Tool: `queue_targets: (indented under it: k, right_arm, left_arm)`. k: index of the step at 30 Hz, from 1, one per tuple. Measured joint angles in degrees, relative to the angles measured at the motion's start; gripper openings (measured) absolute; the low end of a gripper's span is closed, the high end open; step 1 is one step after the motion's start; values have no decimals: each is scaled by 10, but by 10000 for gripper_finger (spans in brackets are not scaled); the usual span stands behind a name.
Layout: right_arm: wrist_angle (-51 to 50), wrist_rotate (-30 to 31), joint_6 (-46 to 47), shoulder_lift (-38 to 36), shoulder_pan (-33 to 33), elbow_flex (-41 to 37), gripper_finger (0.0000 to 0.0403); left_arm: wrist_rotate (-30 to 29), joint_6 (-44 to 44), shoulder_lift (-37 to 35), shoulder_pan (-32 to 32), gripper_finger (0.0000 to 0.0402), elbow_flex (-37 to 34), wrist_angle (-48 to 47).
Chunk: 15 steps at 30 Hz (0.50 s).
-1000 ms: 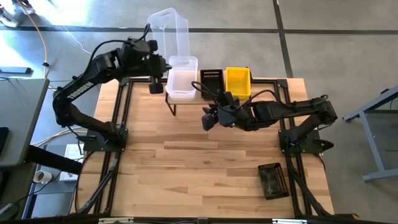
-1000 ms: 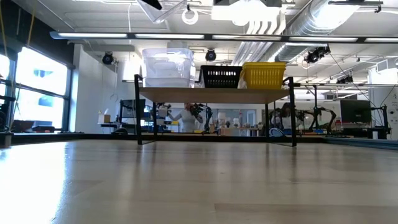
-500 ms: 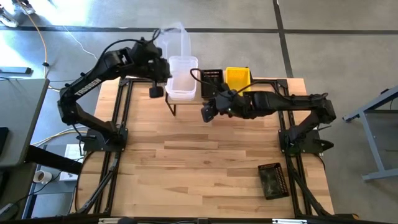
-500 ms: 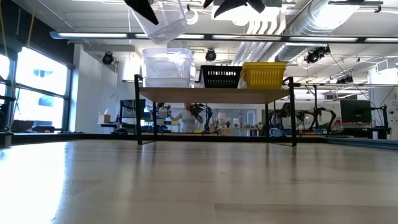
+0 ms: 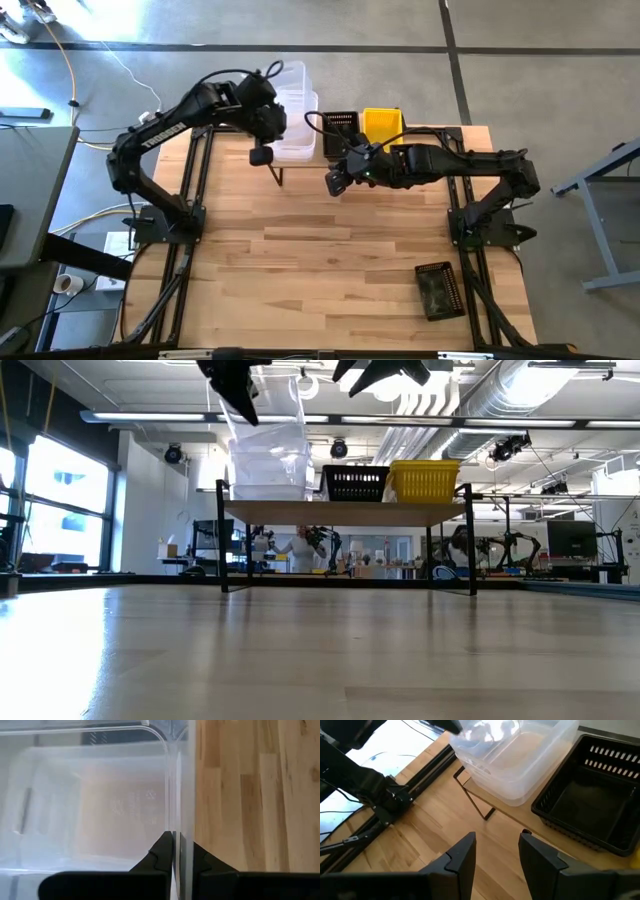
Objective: Stack baskets on shelf by color
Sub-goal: Stack the transparent bin on top of the transparent bin
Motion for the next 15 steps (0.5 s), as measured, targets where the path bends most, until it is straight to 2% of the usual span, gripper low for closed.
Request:
queue_targets:
  k: [15]
  right_arm:
    - [-23,0,0,0,0,0,133]
  left_arm:
    - [0,5,35,-7,0,1,-35]
